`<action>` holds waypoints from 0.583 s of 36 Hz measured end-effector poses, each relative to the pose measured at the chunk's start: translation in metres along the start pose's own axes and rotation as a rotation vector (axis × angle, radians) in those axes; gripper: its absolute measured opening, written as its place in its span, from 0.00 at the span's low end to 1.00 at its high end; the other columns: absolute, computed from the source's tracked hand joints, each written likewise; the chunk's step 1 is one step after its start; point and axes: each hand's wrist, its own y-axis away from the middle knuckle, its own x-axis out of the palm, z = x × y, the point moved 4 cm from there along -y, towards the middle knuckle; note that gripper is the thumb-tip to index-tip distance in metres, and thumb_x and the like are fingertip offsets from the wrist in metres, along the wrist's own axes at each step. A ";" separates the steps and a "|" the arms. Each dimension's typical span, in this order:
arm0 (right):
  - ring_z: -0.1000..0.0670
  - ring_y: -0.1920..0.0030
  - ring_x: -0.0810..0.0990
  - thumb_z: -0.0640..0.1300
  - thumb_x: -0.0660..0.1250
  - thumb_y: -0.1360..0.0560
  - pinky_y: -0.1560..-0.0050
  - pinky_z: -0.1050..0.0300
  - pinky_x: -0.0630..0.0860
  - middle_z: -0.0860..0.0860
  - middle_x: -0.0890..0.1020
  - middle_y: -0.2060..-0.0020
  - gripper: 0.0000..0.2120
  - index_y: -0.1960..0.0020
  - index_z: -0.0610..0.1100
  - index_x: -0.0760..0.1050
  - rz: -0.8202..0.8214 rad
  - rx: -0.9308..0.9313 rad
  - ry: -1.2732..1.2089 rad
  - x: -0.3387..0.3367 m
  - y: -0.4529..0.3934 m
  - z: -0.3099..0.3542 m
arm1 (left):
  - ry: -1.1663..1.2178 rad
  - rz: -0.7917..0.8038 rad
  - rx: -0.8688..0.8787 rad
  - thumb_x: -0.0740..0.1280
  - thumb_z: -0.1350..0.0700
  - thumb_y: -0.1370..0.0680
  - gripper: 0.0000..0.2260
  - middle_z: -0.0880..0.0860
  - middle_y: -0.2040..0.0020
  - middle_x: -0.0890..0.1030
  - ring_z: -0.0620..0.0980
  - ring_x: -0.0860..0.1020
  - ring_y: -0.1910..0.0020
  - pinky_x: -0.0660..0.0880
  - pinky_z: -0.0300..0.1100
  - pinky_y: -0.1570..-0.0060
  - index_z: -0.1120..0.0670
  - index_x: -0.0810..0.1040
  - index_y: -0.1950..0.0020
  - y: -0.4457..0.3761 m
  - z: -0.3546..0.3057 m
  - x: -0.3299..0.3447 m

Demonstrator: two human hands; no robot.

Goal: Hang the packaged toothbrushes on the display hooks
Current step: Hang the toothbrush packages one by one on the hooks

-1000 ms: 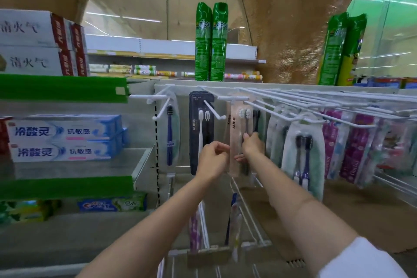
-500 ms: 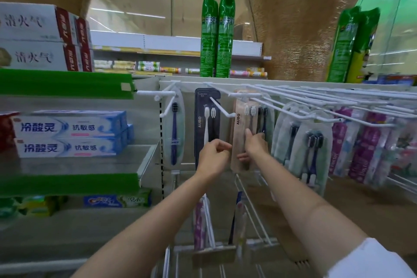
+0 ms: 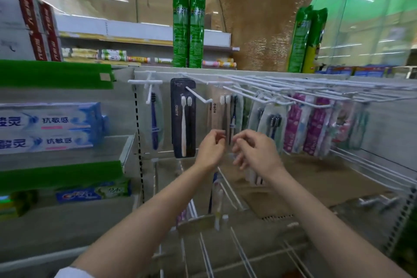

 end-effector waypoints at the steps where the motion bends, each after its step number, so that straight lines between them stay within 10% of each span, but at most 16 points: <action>1: 0.52 0.75 0.78 0.38 0.60 0.21 0.73 0.57 0.75 0.50 0.79 0.68 0.06 0.55 0.44 0.75 -0.081 -0.027 0.052 -0.011 0.004 -0.003 | -0.001 0.026 -0.003 0.60 0.61 0.21 0.13 0.55 0.40 0.76 0.50 0.74 0.41 0.69 0.39 0.44 0.58 0.71 0.36 0.000 -0.004 0.006; 7: 0.48 0.59 0.74 0.45 0.67 0.24 0.62 0.58 0.70 0.46 0.74 0.55 0.14 0.45 0.42 0.65 -0.439 0.092 0.041 -0.070 0.007 -0.035 | -0.007 0.171 -0.028 0.60 0.59 0.22 0.22 0.59 0.30 0.62 0.56 0.66 0.32 0.62 0.42 0.33 0.56 0.62 0.28 -0.001 -0.032 0.039; 11: 0.48 0.68 0.77 0.48 0.67 0.25 0.83 0.64 0.69 0.47 0.73 0.49 0.23 0.36 0.37 0.65 -0.264 0.285 -0.063 -0.078 -0.002 -0.061 | -0.032 0.181 0.023 0.60 0.56 0.26 0.23 0.58 0.34 0.66 0.56 0.64 0.32 0.60 0.46 0.29 0.53 0.68 0.30 0.007 -0.035 0.058; 21: 0.58 0.78 0.77 0.46 0.66 0.24 0.81 0.64 0.69 0.49 0.76 0.60 0.09 0.50 0.41 0.71 -0.088 0.307 -0.122 -0.083 -0.005 -0.080 | -0.227 -0.030 0.242 0.58 0.67 0.26 0.28 0.56 0.38 0.59 0.54 0.60 0.36 0.60 0.44 0.35 0.53 0.60 0.26 0.040 -0.042 0.080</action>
